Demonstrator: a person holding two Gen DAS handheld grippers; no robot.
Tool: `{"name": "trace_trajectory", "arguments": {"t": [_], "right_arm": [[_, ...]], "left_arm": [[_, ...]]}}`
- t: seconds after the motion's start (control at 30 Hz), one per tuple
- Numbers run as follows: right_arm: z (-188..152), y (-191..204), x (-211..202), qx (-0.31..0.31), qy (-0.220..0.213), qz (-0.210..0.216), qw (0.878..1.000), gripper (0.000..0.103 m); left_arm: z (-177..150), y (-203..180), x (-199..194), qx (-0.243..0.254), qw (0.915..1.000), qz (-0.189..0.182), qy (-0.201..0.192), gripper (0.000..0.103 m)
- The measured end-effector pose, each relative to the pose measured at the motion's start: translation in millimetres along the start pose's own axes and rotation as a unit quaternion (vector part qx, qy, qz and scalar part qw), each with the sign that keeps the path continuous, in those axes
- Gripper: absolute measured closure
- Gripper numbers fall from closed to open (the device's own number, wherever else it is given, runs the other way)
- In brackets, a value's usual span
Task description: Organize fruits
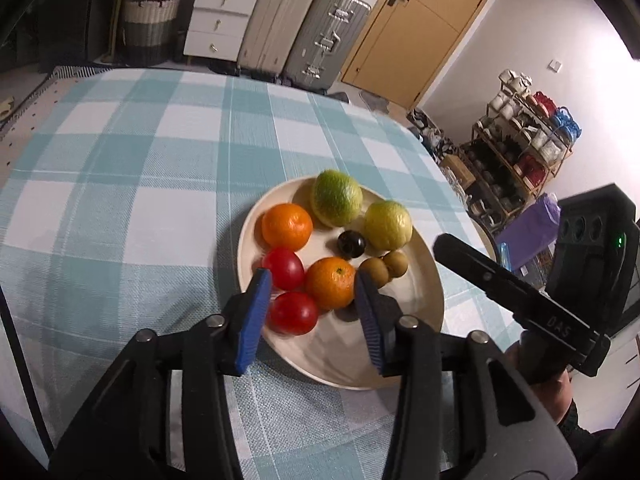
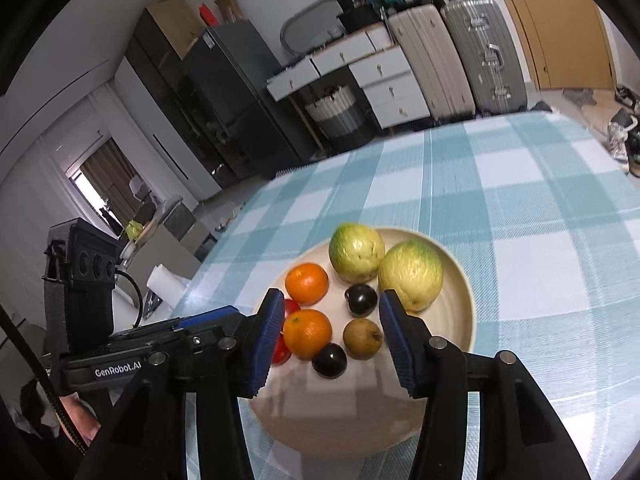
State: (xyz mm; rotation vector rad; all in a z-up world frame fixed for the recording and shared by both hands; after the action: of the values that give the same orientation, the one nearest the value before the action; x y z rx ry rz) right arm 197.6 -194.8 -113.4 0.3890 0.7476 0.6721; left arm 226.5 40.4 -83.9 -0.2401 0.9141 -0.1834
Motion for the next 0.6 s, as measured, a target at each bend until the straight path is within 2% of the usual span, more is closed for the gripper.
{"name": "trace_trajectory", "arguments": {"t": [0.17, 0.23, 0.3, 0.37, 0.4, 0.47, 0.53, 0.6], "right_arm": [[-0.1, 3.2, -17.8, 0.001, -0.019, -0.005, 1.000, 0.051], [-0.2, 5.2, -22.8, -0.001, -0.023, -0.009, 1.000, 0.047], [-1.0, 9.0, -29.9, -0.004, -0.028, -0.009, 1.000, 0.032], [-0.9, 14.1, -37.9, -0.010, -0.038, -0.008, 0.999, 0.027], [-0.8, 17.4, -42.3, -0.015, -0.043, -0.007, 0.999, 0.022], [-0.7, 24.4, -51.0, -0.024, -0.053, -0.011, 0.998, 0.015], [-0.9, 31.8, -60.3, -0.035, -0.065, -0.008, 0.997, 0.012], [-1.0, 37.4, -67.0, -0.041, -0.074, -0.008, 0.996, 0.008]], "left_arm": [[0.6, -2.2, -21.0, 0.003, 0.9996, 0.014, -0.024, 0.062], [0.1, -4.4, -30.0, 0.007, 0.9985, 0.038, -0.039, 0.061], [-0.7, -6.4, -39.5, 0.012, 0.9970, 0.055, -0.054, 0.052], [-1.6, -8.3, -48.8, 0.013, 0.9952, 0.068, -0.070, 0.036], [-2.4, -10.0, -54.5, 0.015, 0.9940, 0.073, -0.080, 0.033], [-3.8, -14.0, -63.8, 0.020, 0.9913, 0.091, -0.093, 0.019], [-6.0, -19.3, -74.8, 0.029, 0.9876, 0.108, -0.110, 0.018], [-7.5, -24.4, -81.8, 0.038, 0.9862, 0.110, -0.118, 0.017]]}}
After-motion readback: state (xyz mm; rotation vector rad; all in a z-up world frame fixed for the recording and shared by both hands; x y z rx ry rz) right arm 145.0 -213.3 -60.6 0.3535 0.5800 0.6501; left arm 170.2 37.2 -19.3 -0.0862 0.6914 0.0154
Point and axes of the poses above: each gripper's, at about its wrist camera, not at the fingertips, and x roughly the way its jaws point, y to its left, z to its top, the point moved 2 cm from there along x, roughly the way its jaws point, and after that the axes turned 8 degrees about z, right-handed, at the moved point
